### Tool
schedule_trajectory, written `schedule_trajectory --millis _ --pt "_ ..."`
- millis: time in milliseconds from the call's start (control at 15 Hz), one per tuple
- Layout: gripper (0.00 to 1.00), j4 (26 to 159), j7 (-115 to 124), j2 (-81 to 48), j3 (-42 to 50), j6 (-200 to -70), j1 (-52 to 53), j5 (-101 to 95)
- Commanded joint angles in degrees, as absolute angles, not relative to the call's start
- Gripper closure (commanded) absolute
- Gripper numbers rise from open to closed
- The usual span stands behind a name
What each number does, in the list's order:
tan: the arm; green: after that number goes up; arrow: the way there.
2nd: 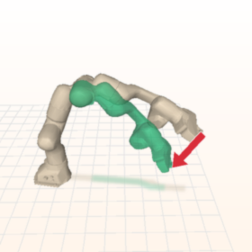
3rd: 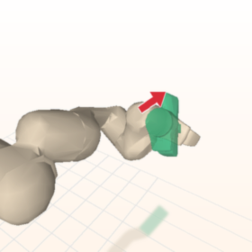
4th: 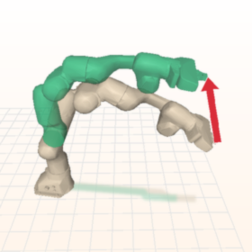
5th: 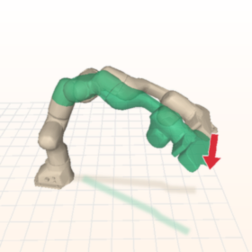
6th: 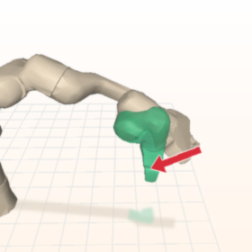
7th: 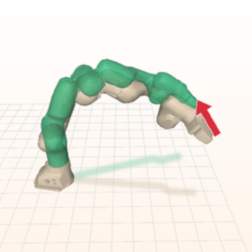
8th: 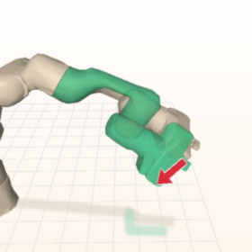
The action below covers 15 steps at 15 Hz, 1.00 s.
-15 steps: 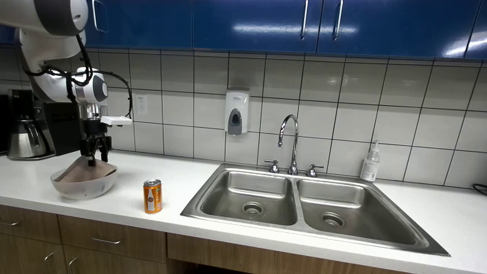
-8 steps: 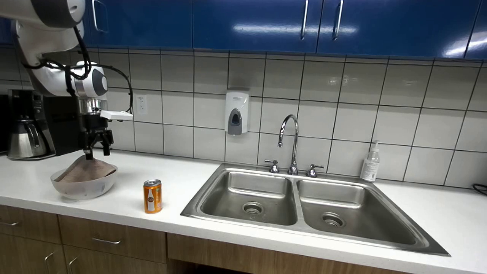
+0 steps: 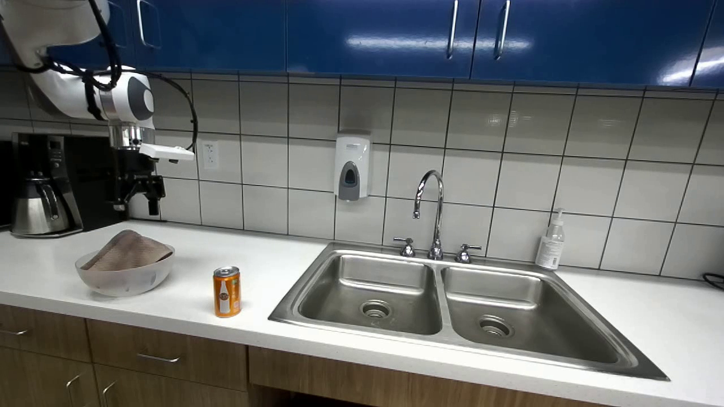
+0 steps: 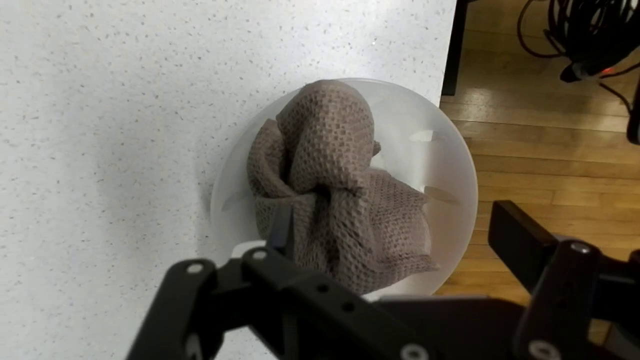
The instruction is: Put the brown towel in the bowl
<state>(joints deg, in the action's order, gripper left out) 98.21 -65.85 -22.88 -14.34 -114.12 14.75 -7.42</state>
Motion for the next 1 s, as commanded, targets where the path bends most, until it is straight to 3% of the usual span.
schedule_trajectory --millis 0,933 --pt "0.00 103.6 -62.3 -18.1 -14.6 -114.7 13.4 -5.8" --pt "0.00 123.7 -49.2 -3.6 -11.6 -117.7 8.9 -0.5"
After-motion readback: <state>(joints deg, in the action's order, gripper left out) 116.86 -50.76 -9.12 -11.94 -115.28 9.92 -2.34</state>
